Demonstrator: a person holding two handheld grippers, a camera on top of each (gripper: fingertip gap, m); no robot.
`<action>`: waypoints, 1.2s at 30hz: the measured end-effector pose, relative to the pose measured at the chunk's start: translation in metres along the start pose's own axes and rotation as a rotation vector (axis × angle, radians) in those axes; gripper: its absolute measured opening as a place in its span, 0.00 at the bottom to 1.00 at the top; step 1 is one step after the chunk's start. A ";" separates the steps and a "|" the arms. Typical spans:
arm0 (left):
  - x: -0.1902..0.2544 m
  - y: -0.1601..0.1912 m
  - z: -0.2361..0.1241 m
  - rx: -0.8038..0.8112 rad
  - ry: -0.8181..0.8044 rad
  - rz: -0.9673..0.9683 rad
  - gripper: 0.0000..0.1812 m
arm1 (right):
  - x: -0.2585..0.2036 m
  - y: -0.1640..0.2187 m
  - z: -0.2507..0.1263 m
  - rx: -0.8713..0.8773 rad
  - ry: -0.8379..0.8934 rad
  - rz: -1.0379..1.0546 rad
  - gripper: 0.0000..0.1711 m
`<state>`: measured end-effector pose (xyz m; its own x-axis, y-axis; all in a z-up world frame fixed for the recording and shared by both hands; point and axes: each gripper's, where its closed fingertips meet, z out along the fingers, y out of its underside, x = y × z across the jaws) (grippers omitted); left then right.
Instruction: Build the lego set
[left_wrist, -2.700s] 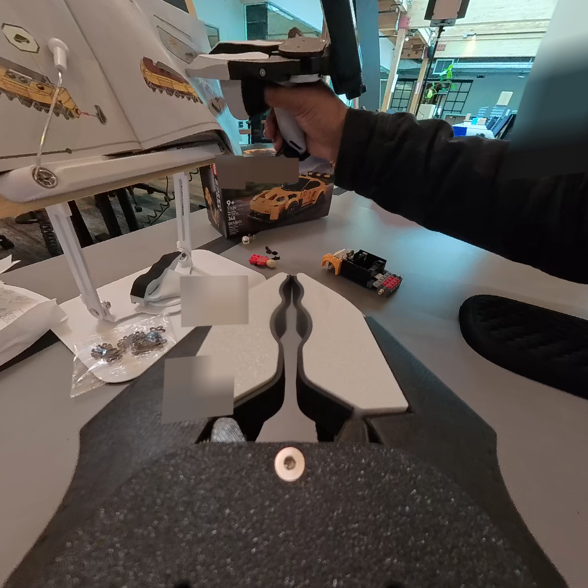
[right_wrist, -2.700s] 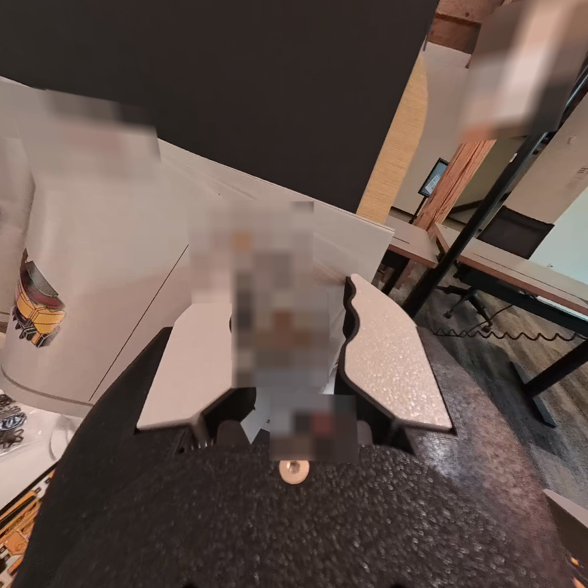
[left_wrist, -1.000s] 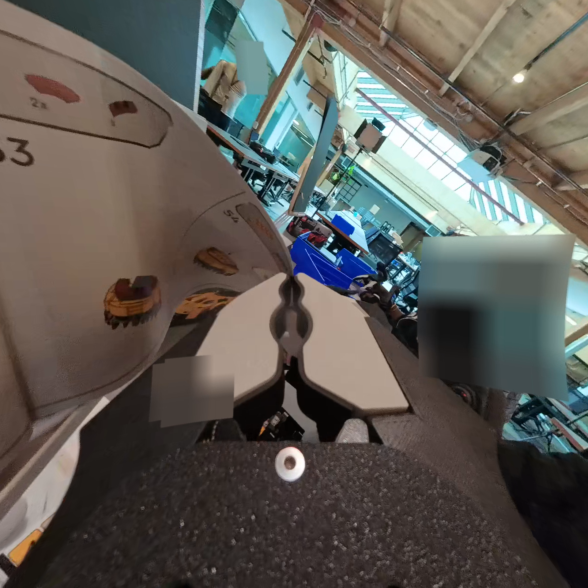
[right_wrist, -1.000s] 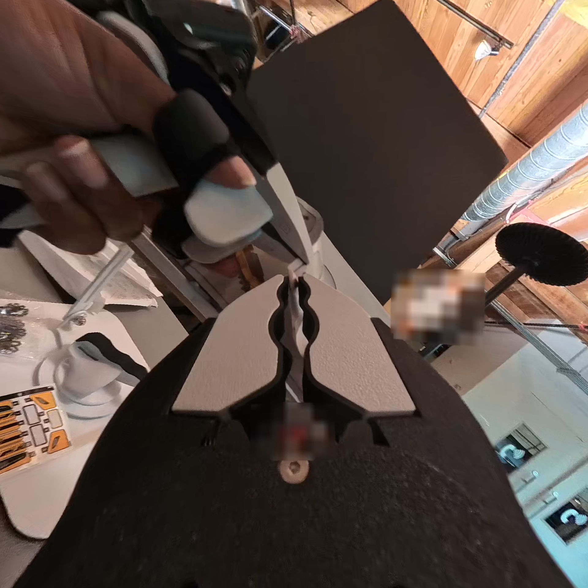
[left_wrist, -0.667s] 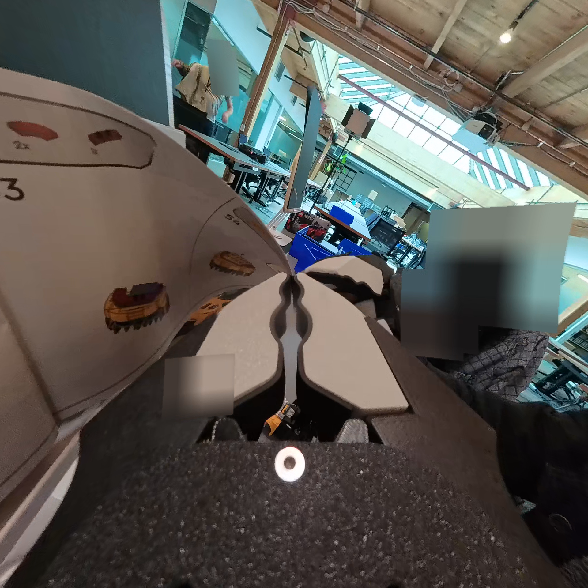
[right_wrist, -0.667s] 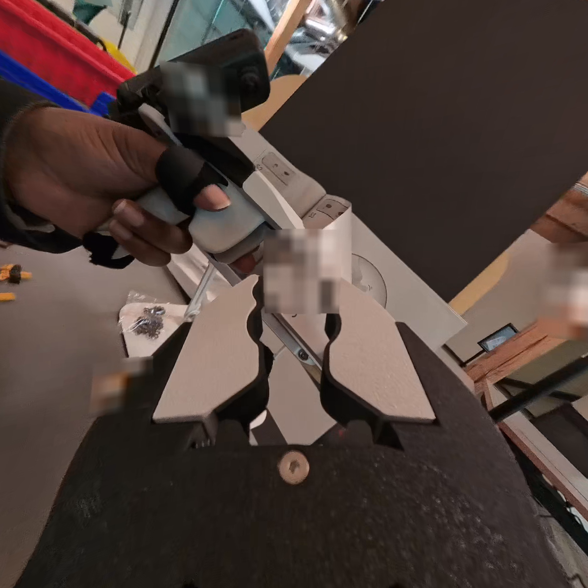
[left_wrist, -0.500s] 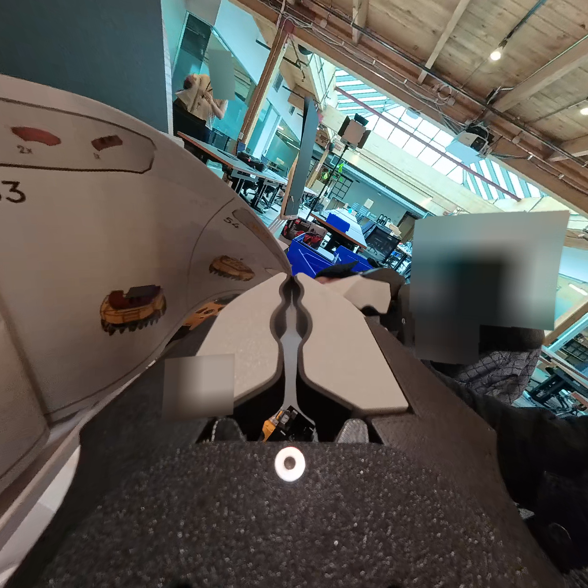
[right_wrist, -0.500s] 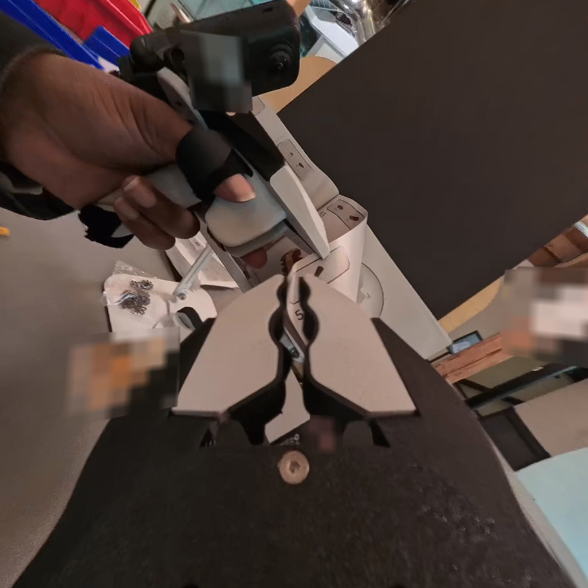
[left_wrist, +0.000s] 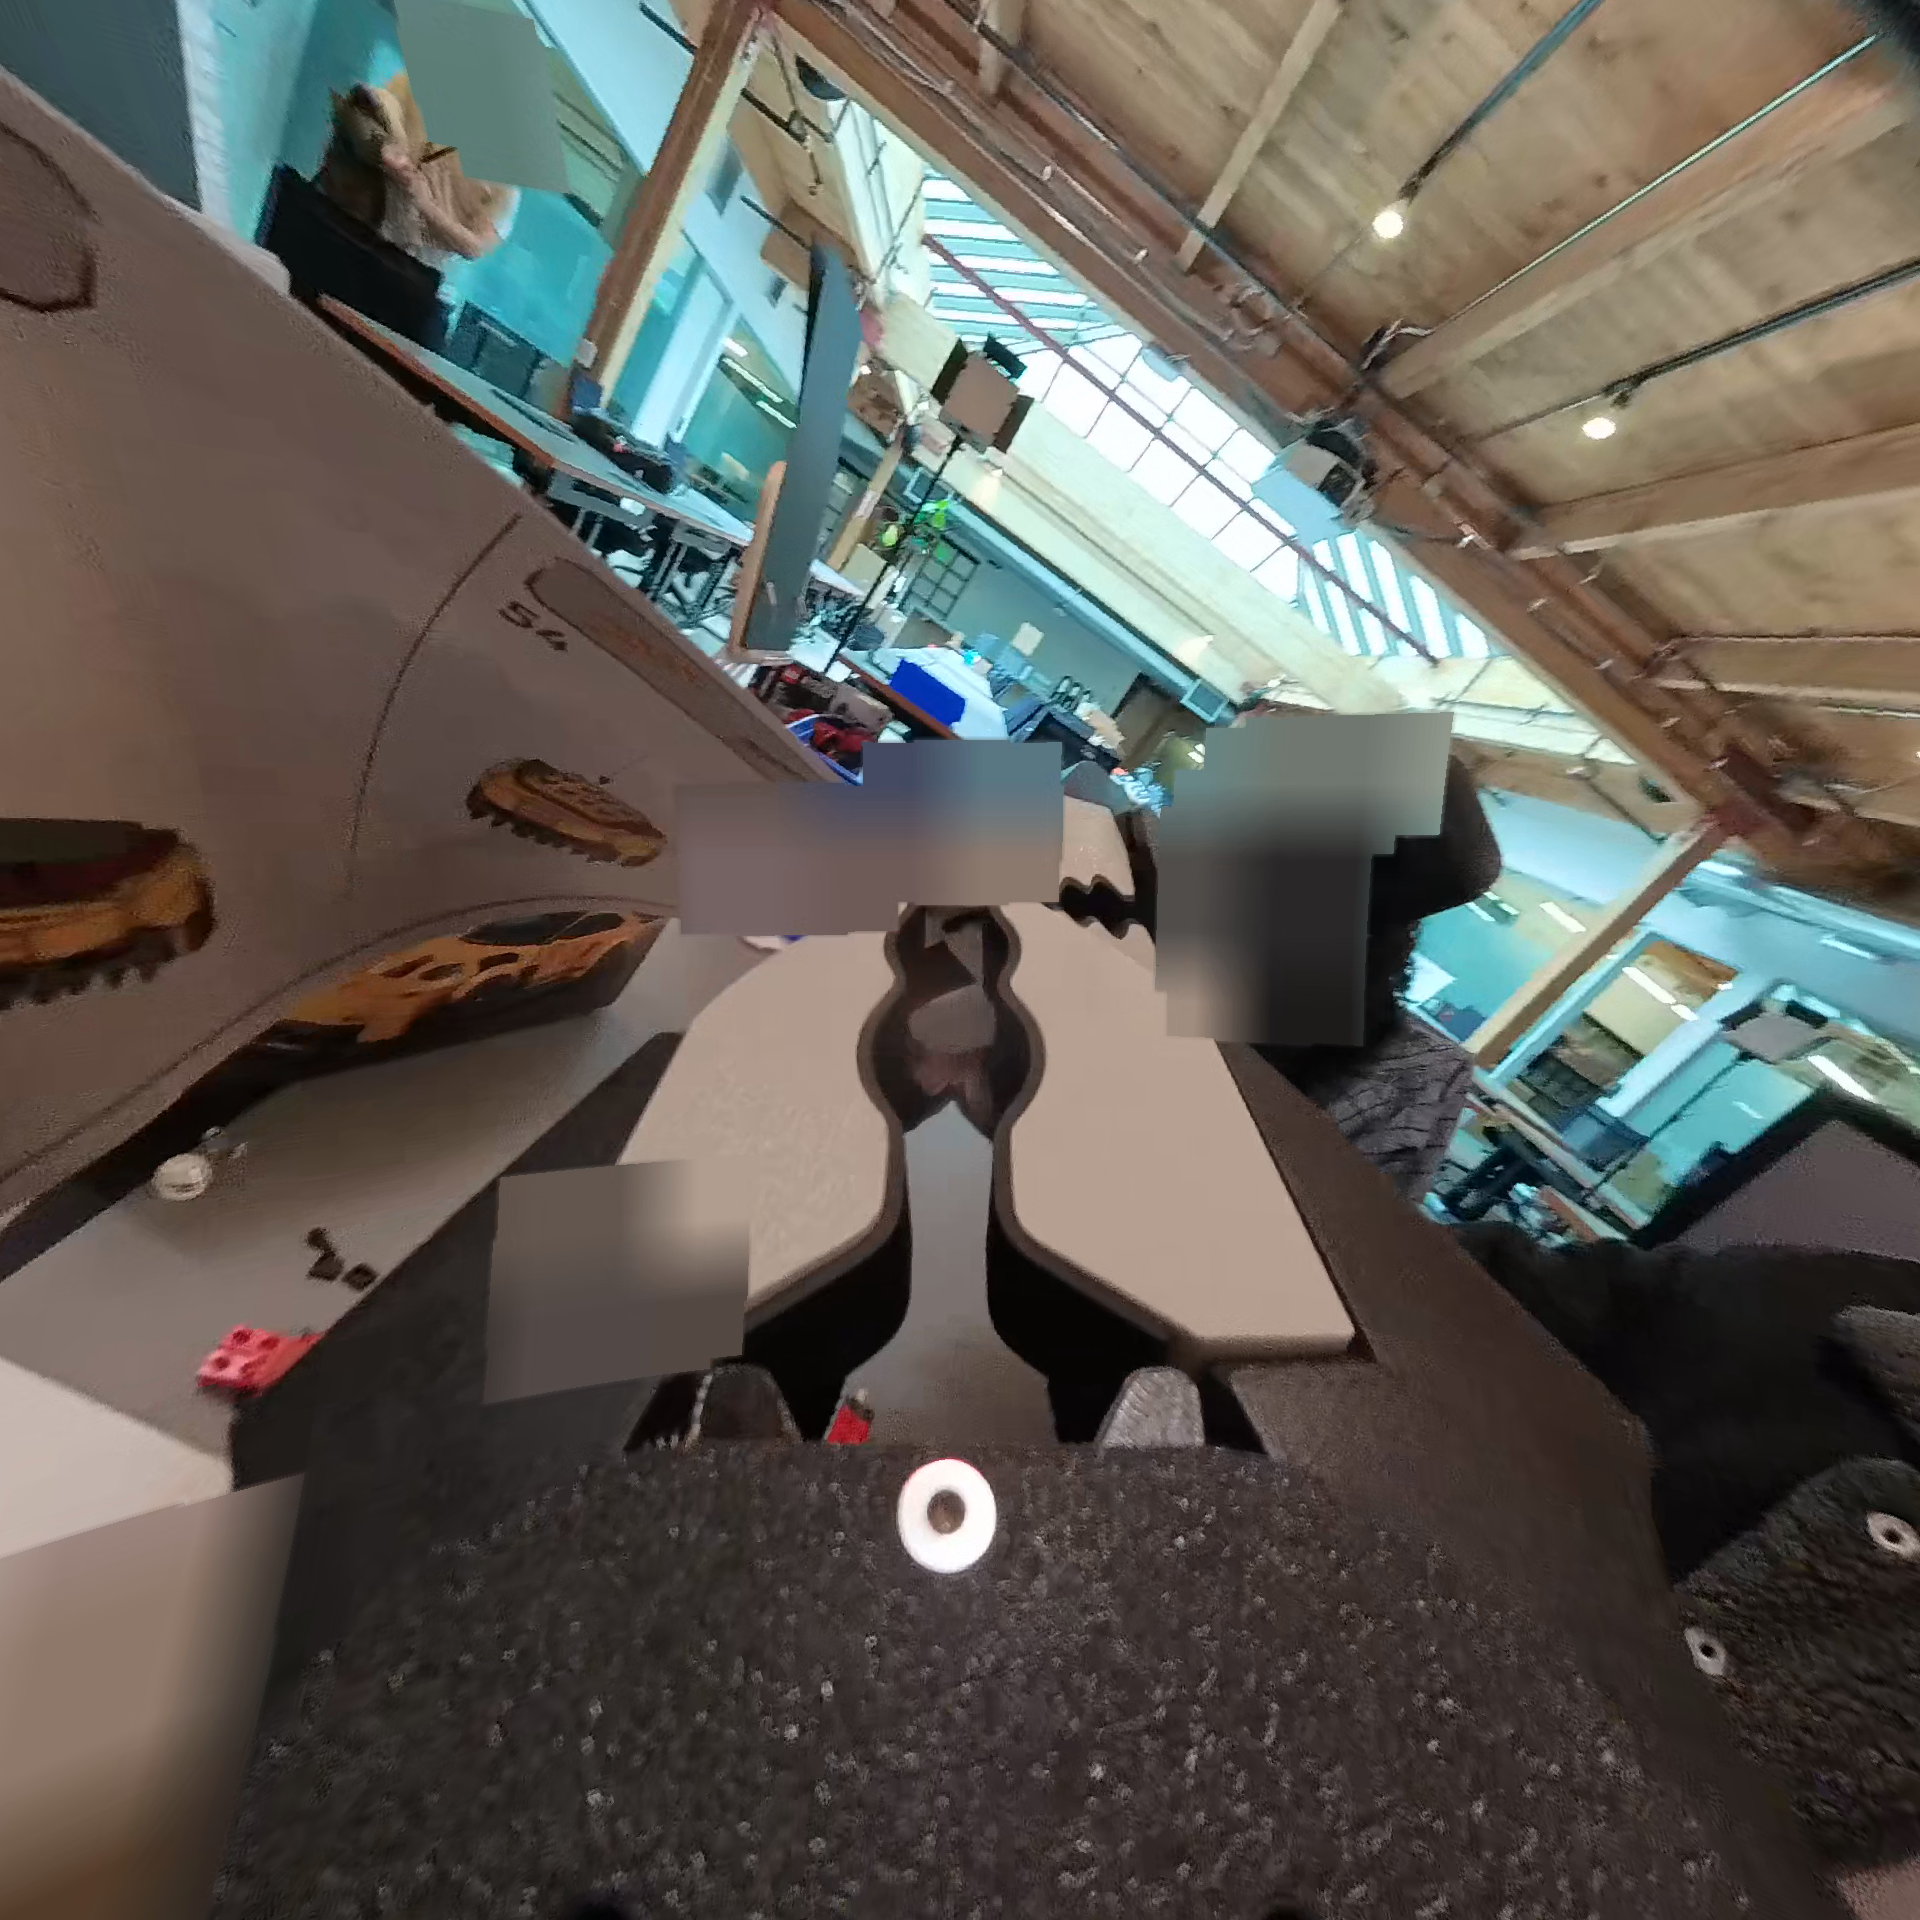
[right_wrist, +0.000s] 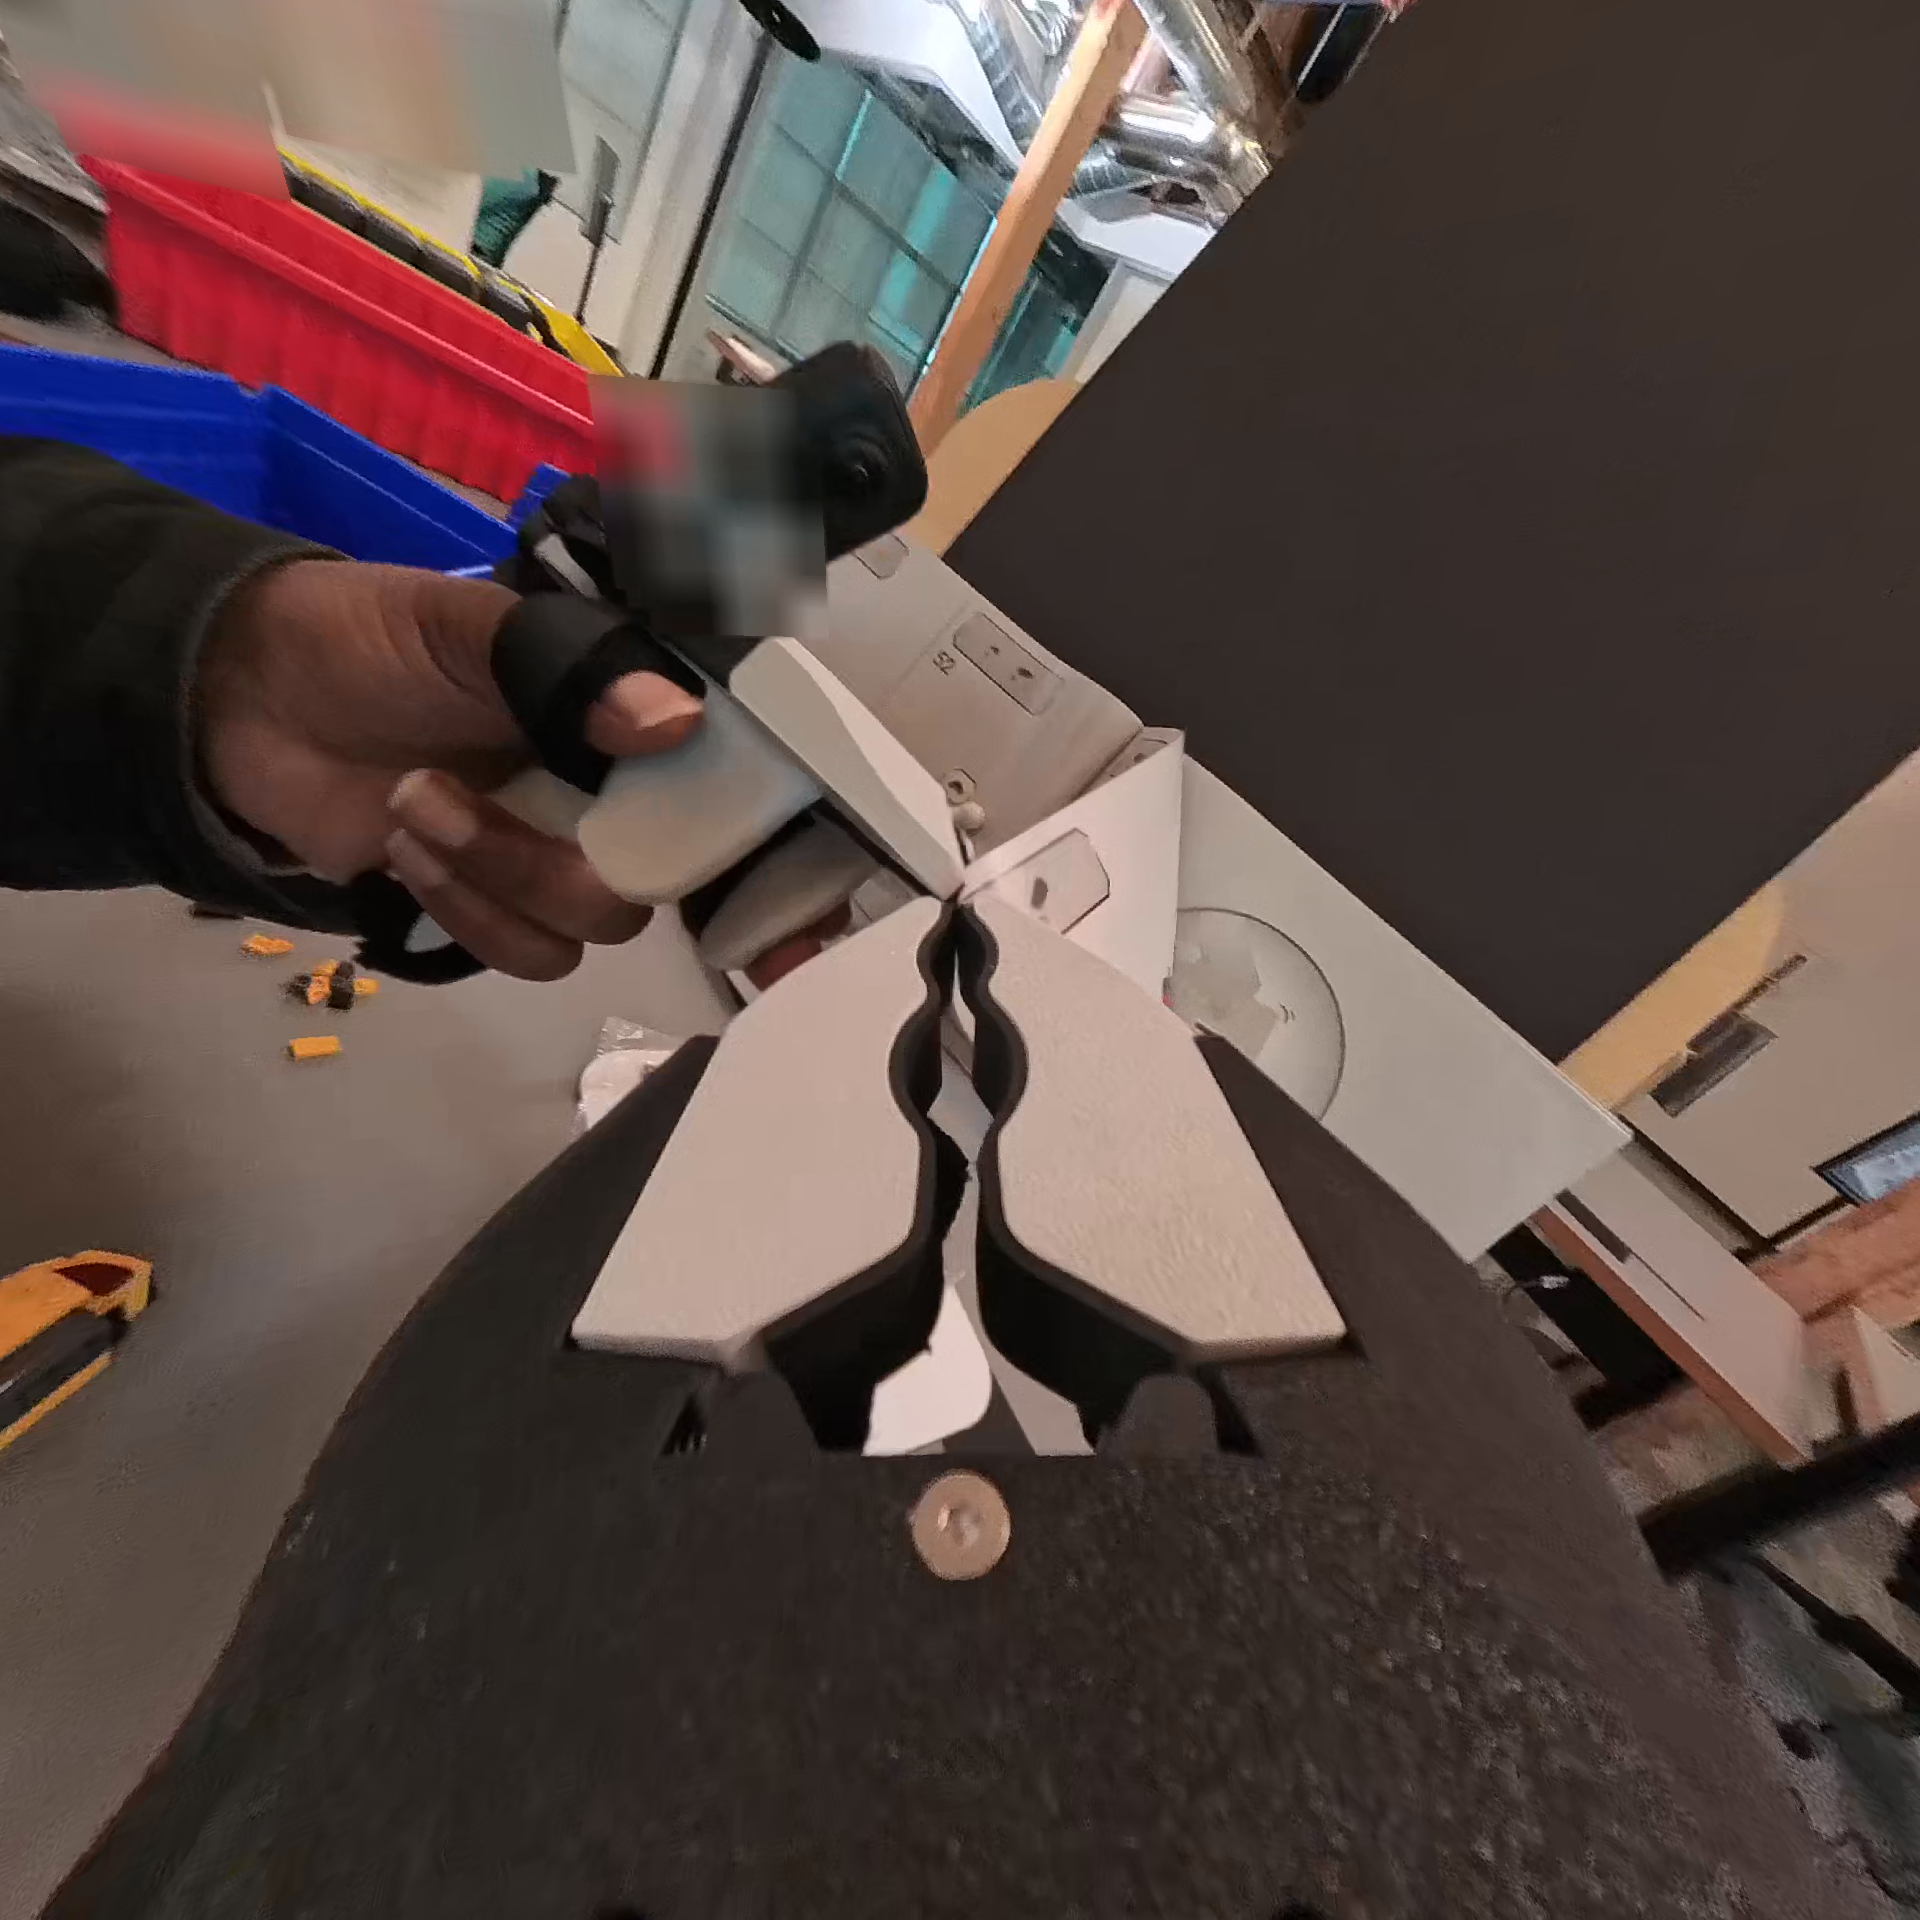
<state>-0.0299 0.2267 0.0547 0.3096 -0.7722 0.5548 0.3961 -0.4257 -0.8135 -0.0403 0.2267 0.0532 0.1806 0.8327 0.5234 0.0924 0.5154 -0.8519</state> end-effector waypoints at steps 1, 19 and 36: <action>0.002 0.000 0.001 0.004 0.019 -0.005 0.04 | -0.001 -0.001 -0.001 0.006 -0.008 0.010 0.00; 0.002 0.002 -0.005 -0.034 0.016 0.141 0.00 | -0.008 0.001 -0.010 -0.071 -0.169 0.084 0.13; 0.003 0.009 -0.011 -0.095 -0.037 0.384 0.01 | -0.012 0.000 -0.003 -0.193 -0.396 0.312 0.00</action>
<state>-0.0350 0.2155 0.0476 0.4510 -0.8670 0.2120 0.1641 -0.1529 -0.9745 -0.0399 0.2161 0.0464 -0.1510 0.9721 0.1795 0.2787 0.2161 -0.9357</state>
